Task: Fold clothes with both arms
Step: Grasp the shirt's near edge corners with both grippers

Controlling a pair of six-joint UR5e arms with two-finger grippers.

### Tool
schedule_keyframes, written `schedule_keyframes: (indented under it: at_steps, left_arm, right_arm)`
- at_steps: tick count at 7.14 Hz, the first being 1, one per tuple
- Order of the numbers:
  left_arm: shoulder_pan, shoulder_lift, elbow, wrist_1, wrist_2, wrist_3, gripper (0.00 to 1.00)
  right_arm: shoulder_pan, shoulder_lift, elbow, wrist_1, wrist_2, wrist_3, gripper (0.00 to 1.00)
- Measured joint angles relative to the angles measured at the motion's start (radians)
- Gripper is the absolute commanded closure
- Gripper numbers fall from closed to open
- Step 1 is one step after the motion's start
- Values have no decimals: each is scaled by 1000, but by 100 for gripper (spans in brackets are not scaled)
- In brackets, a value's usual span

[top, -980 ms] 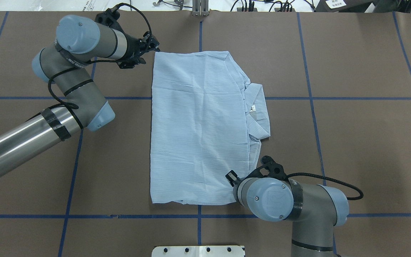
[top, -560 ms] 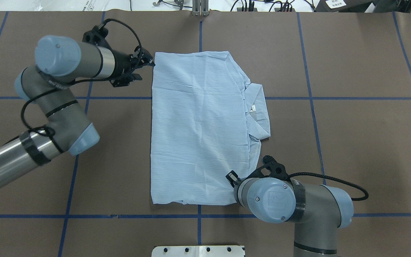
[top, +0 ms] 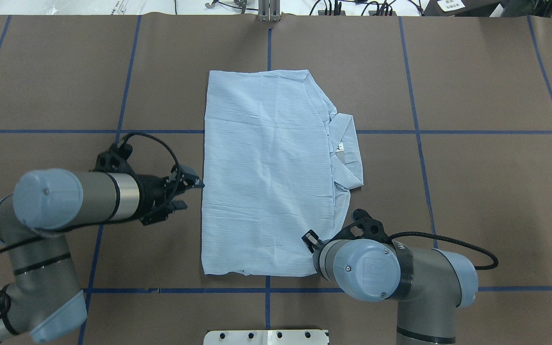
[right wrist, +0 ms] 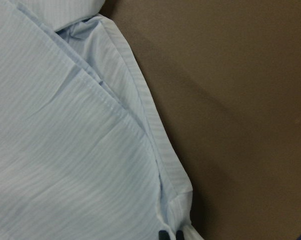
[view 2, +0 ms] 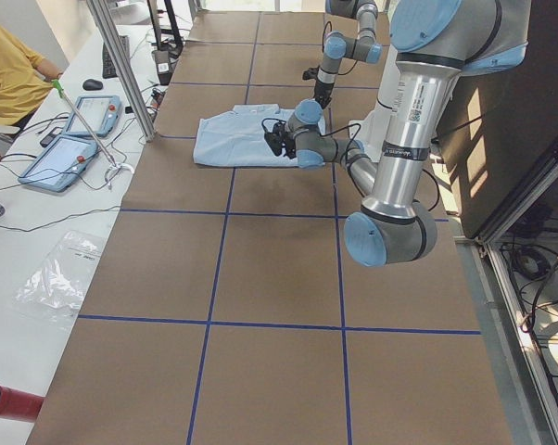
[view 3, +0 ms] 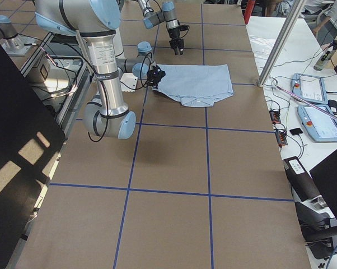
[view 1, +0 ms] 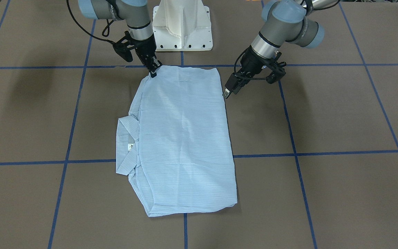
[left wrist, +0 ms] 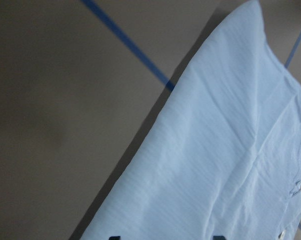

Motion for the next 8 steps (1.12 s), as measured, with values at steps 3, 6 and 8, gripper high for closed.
schedule_keyframes:
  at_steps: [3, 6, 8]
  left_arm:
    - [166, 15, -9, 32, 106, -108, 37]
    - [202, 16, -3, 45, 125, -120, 39]
    - [221, 20, 1, 46, 126, -121, 44]
  right_arm:
    - [1, -1, 6, 0, 1, -7, 100]
    - [2, 0, 10, 1, 1, -9, 100]
    - [2, 0, 9, 1, 1, -9, 100]
